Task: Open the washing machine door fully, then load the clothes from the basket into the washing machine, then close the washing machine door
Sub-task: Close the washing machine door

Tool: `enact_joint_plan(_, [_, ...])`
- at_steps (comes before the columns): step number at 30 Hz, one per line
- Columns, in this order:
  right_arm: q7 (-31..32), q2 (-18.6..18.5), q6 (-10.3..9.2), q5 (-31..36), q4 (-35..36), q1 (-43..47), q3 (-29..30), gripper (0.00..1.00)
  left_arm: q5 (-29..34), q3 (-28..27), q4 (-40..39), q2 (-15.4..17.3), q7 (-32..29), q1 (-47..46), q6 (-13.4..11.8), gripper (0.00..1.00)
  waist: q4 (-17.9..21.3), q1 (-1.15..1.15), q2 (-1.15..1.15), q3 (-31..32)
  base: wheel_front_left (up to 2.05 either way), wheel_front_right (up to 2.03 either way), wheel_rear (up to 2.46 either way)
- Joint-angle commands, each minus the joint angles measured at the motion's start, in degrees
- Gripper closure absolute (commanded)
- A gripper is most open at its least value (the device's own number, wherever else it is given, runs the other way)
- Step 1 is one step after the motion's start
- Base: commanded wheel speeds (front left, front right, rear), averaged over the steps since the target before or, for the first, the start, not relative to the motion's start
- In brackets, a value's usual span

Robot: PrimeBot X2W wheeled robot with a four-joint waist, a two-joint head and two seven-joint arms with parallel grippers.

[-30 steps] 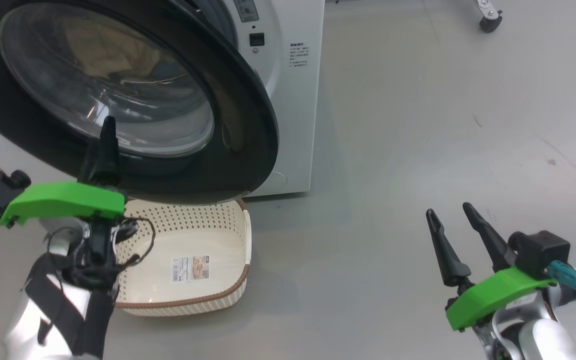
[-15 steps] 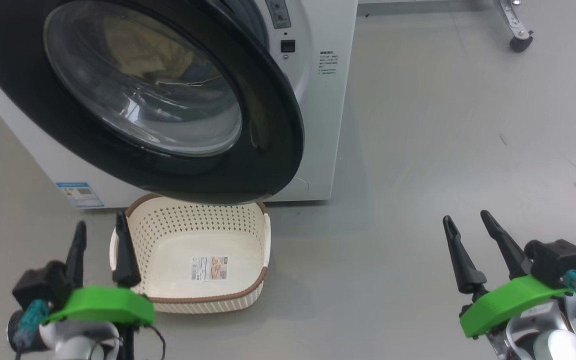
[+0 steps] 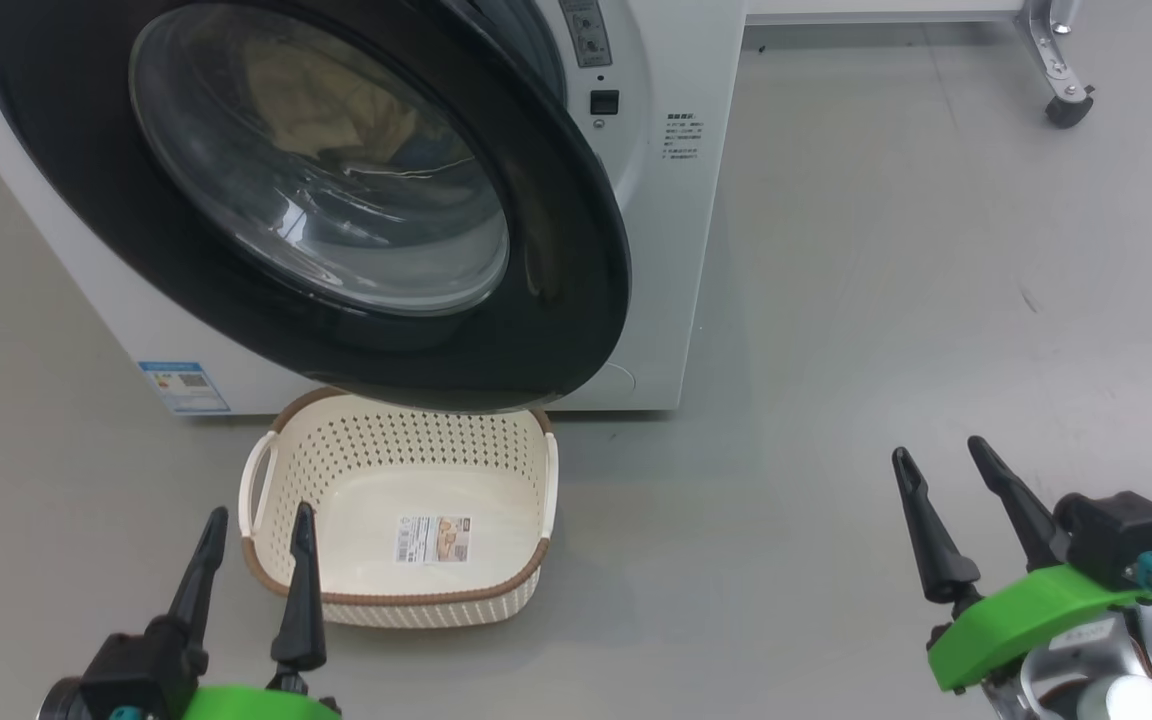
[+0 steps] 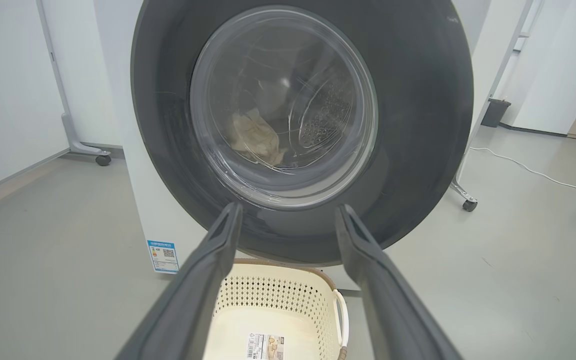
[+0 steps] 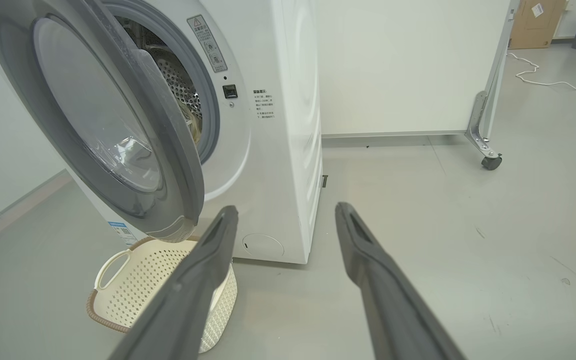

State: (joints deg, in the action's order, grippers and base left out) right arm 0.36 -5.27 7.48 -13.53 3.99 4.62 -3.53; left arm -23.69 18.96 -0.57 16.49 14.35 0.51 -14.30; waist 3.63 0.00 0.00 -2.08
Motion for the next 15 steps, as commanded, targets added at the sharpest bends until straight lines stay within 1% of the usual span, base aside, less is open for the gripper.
enact_joint_plan(1, [0.12, -1.18, 0.01, 0.3, 2.31, -0.91, -0.64, 0.0, 0.53, -1.95, -2.42, 1.39, 0.45, -1.42, -5.85, 0.0, 0.03, 0.0, 0.0, -0.09, 0.0, 0.0, 0.0])
enact_joint_plan(15, [0.44, -1.09, 0.01, 0.35, 2.92, -0.92, -0.21, 0.0, 0.17, -1.62, -3.71, 1.02, 0.33, -0.93, -6.29, 0.0, 0.26, 0.0, 0.0, -0.84, 0.0, 0.0, 0.0])
